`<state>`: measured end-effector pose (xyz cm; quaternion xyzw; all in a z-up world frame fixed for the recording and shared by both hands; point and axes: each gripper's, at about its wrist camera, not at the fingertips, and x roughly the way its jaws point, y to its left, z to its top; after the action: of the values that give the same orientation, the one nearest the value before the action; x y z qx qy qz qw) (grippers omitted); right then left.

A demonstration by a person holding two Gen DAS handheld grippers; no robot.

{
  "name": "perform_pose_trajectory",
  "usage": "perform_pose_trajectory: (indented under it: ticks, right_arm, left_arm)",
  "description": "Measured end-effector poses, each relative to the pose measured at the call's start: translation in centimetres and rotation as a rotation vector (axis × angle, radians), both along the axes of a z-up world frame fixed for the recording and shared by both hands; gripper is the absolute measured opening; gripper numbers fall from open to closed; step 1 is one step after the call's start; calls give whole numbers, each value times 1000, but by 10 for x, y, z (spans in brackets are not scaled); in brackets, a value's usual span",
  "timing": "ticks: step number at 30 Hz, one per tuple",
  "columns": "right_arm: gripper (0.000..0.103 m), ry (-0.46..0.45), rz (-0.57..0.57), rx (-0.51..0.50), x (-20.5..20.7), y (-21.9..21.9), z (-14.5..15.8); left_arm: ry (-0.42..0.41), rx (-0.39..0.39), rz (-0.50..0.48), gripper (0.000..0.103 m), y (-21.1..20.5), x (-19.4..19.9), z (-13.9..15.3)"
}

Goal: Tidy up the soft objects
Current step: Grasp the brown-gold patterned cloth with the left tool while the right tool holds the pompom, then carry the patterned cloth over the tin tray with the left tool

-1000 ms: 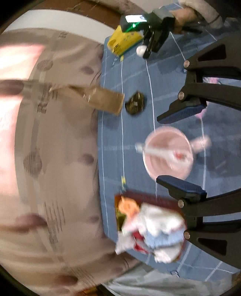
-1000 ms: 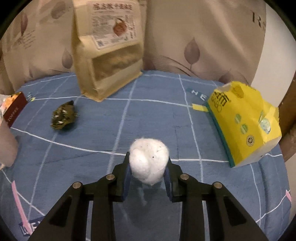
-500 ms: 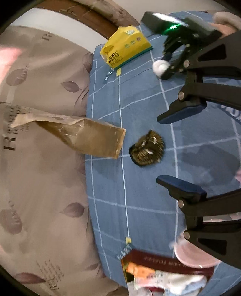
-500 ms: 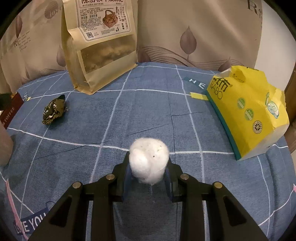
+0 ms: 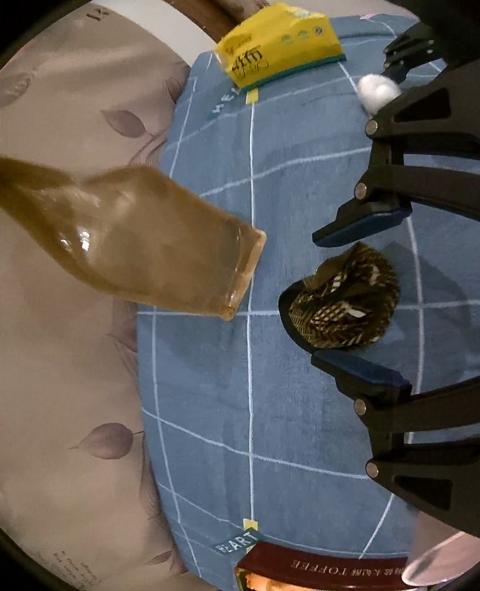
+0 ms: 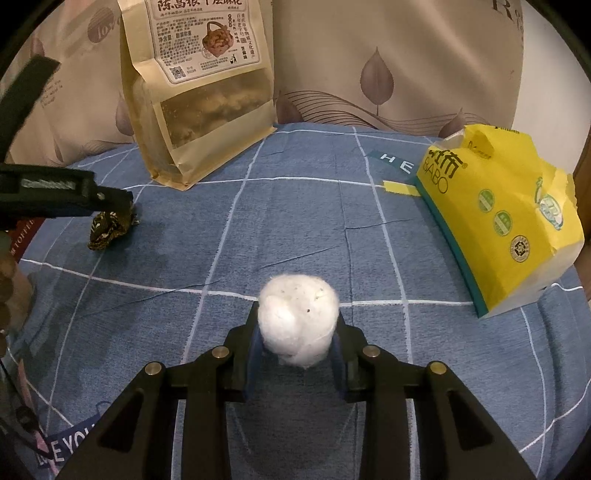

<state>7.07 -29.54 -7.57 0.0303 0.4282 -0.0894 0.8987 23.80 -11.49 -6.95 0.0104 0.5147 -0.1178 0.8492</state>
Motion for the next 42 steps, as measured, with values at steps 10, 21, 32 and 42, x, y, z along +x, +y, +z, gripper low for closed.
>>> perform_pose_trajectory:
  ticks: [10, 21, 32, 42]
  right_arm:
    - [33, 3, 4, 0, 1, 1, 0]
    - [33, 4, 3, -2, 0, 1, 1]
    - [33, 5, 2, -2, 1, 1, 1]
    - [33, 7, 2, -7, 1, 1, 0]
  left_arm:
    - [46, 32, -15, 59, -4, 3, -27]
    - [43, -1, -61, 38, 3, -12, -19]
    - [1, -20, -98, 38, -1, -39, 8]
    - [-32, -19, -142, 38, 6, -71, 35]
